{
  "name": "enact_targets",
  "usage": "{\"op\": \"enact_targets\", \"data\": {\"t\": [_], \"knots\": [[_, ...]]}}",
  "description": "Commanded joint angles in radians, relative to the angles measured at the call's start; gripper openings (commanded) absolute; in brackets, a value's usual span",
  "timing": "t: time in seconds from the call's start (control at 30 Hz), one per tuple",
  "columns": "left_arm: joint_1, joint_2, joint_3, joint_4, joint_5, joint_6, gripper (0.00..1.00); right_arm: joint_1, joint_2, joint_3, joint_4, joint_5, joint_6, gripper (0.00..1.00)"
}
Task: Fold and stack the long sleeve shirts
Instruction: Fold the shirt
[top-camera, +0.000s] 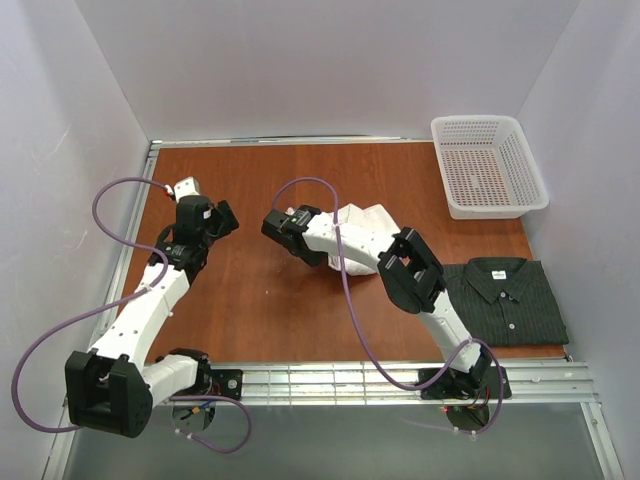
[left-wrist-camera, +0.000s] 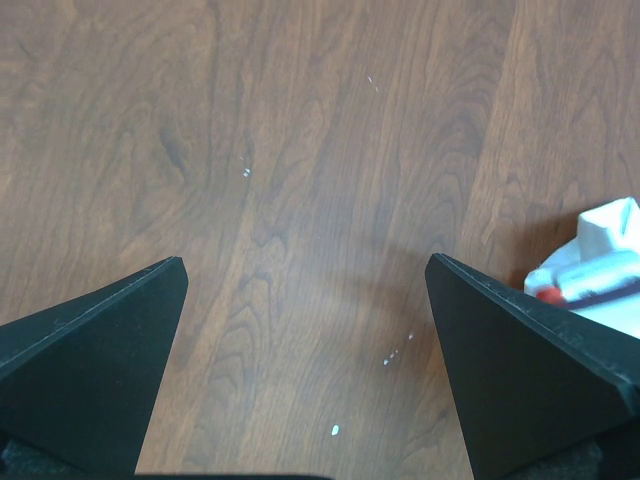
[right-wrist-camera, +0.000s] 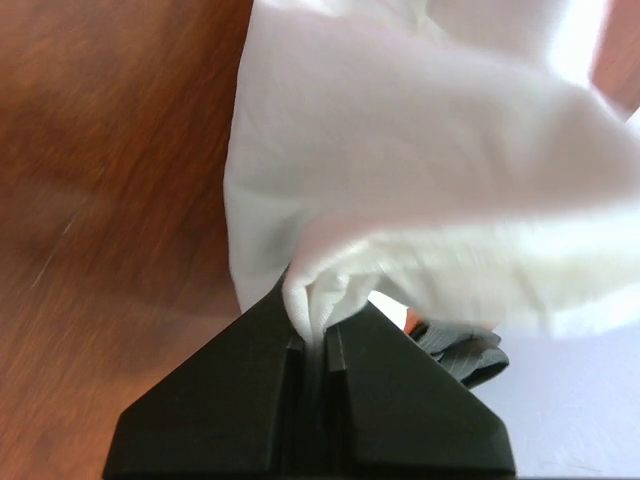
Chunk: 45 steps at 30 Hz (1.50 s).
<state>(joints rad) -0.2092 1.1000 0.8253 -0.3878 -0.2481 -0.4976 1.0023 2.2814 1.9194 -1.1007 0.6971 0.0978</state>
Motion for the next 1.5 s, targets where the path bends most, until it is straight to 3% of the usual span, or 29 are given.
{"op": "enact_targets", "data": {"t": [0.0, 0.43, 0.87, 1.0, 1.07, 1.2, 1.37, 1.47], "knots": [[0.030, -0.060, -0.009, 0.009, -0.026, -0.012, 0.92, 0.030, -0.071, -0.016, 0.024, -0.060, 0.011, 0.01], [0.051, -0.118, -0.020, 0.023, -0.033, -0.042, 0.92, 0.105, -0.126, -0.068, 0.125, -0.254, 0.074, 0.14], [0.051, -0.201, -0.006, -0.097, 0.020, -0.124, 0.92, 0.137, -0.247, -0.168, 0.354, -0.632, 0.071, 0.54], [0.051, -0.227, 0.018, -0.146, 0.047, -0.153, 0.93, 0.137, -0.298, -0.204, 0.429, -0.793, 0.060, 0.59], [0.051, -0.241, 0.026, -0.167, 0.070, -0.162, 0.93, 0.137, -0.345, -0.242, 0.458, -0.782, 0.068, 0.58], [0.051, -0.221, 0.018, -0.191, 0.197, -0.167, 0.93, 0.089, -0.473, -0.382, 0.512, -0.702, 0.103, 0.57], [0.047, -0.105, -0.053, -0.151, 0.501, -0.206, 0.92, 0.018, -0.647, -0.560, 0.567, -0.674, 0.121, 0.57], [0.001, -0.042, -0.097, -0.093, 0.518, -0.240, 0.90, -0.010, -0.724, -0.681, 0.642, -0.689, 0.149, 0.57]]}}
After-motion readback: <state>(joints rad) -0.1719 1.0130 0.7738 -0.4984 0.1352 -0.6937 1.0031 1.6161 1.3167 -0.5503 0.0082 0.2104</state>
